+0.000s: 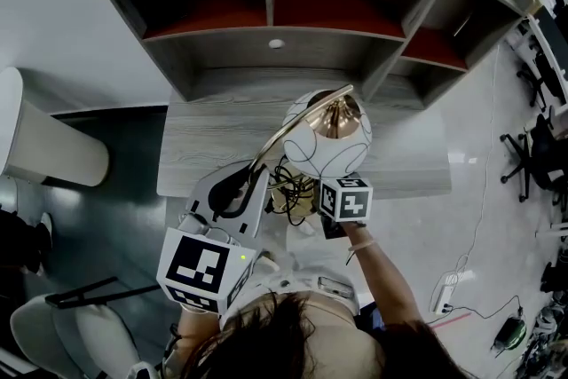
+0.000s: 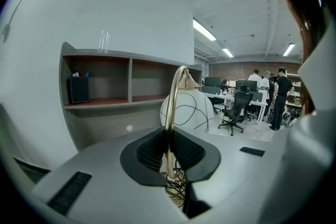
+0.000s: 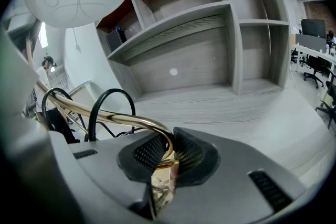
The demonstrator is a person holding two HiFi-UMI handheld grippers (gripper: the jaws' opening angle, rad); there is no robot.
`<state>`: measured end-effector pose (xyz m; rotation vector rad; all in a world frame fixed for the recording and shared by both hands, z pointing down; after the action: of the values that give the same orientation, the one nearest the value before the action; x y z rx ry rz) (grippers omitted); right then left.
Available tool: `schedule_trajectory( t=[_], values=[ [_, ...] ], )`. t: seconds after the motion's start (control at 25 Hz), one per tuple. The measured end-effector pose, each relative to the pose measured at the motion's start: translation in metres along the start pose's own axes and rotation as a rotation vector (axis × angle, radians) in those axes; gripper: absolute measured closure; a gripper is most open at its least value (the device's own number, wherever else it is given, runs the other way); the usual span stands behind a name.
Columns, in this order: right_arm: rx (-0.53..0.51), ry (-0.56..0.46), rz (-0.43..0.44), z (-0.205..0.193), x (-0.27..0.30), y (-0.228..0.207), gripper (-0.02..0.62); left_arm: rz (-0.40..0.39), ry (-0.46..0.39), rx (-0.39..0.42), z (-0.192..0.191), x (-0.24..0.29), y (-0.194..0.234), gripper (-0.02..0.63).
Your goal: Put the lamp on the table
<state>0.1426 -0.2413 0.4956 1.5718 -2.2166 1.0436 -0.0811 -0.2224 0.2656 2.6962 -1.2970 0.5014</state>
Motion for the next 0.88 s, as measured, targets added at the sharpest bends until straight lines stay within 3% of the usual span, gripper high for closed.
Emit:
schedule_trajectory(
  t=[0.88],
  values=[
    [0.011,0.022,-0.031,0.021,0.022,-0.054,0.544,-0.026,0.061,-0.007,0.004,0.067,-0.008,0.574]
  ],
)
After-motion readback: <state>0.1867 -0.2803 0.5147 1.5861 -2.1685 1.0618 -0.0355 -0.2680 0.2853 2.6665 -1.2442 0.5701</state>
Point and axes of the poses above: the fingertips, and each gripper's own axes: x forward along the fingers, y to its left, z out of its top, the point moved 10 cm from there along -x, backward along the fingers, and after that the axes turned 11 degrees about z, right-handed, at the moved point
